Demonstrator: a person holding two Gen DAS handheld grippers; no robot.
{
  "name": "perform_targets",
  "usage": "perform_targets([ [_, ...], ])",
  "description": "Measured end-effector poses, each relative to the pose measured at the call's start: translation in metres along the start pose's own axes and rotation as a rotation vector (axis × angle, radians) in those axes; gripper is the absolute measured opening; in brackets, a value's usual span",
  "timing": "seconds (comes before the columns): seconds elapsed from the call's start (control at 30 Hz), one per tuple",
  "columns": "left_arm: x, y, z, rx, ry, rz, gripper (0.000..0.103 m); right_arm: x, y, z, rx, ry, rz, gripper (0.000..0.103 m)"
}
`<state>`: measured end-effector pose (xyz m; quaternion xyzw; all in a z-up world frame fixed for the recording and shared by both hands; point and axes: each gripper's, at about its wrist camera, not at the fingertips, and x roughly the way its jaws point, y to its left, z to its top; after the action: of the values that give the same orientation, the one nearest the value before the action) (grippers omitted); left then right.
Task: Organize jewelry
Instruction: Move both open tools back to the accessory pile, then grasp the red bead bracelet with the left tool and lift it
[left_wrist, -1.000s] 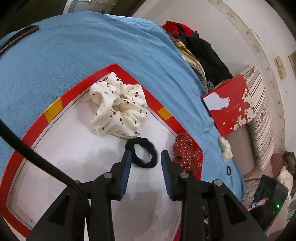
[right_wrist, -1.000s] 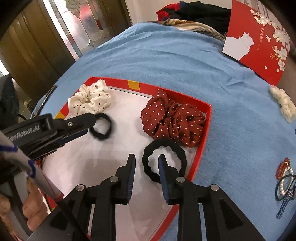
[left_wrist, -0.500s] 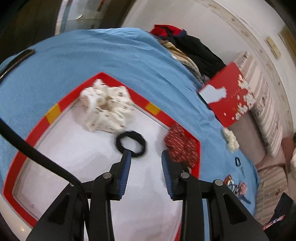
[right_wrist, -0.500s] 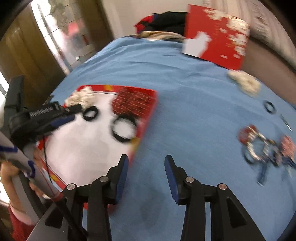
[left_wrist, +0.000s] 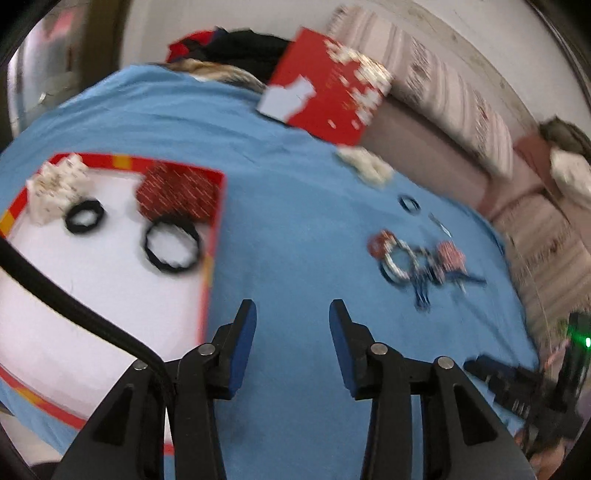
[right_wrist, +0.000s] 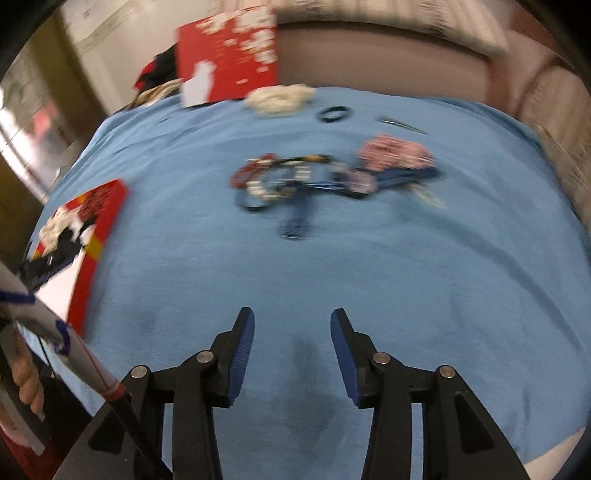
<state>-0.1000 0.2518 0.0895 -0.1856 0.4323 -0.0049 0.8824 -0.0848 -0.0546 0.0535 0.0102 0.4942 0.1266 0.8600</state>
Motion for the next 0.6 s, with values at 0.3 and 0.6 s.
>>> perform_targets([
  [0.3, 0.013, -0.022, -0.021, 0.026, 0.112, 0.026, 0.04, 0.008, -0.075, -0.017, 0.169, -0.028, 0.028, 0.051],
  [0.6, 0.061, -0.075, 0.007, 0.081, 0.156, 0.018, 0.041, 0.022, -0.105, -0.022, 0.211, -0.084, 0.056, 0.051],
])
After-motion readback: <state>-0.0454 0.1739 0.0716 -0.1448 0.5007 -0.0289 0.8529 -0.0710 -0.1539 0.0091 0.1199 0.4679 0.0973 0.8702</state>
